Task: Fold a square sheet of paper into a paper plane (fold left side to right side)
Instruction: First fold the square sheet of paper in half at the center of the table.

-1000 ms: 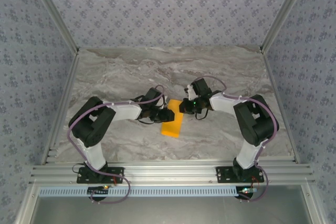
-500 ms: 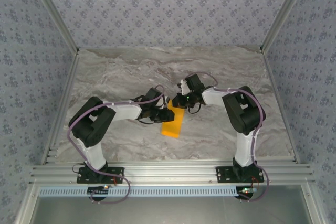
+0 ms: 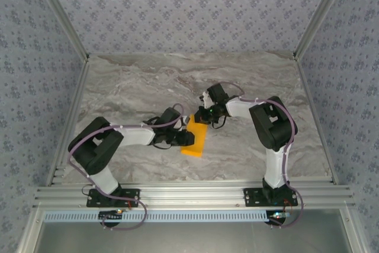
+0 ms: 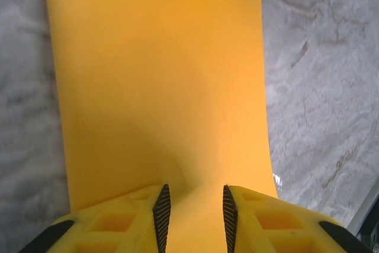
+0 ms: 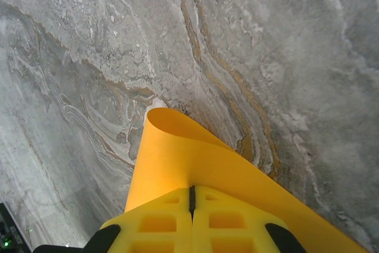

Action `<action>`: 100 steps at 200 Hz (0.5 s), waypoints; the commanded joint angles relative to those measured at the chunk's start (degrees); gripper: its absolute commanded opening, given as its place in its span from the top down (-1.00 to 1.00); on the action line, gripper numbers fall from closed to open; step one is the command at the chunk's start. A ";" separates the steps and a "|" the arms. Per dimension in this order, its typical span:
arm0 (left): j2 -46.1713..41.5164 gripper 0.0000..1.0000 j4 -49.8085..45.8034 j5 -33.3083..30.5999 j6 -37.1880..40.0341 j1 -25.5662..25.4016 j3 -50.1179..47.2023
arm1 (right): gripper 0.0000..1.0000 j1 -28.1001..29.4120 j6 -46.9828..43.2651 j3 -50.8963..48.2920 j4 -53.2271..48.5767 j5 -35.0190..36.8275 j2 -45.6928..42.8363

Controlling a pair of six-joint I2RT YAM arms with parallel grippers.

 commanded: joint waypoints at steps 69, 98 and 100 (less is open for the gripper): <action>-14.06 0.37 -11.11 -1.01 -4.40 -2.82 -10.88 | 0.87 -0.40 -0.98 0.50 -3.59 3.99 3.07; -17.32 0.34 -12.25 -0.53 -3.46 -1.12 -7.31 | 0.87 -0.18 -0.92 0.40 -2.79 3.21 2.83; -17.43 0.34 -12.18 -0.35 -3.32 -0.98 -7.04 | 0.87 -0.13 -0.95 0.43 -2.77 3.26 2.83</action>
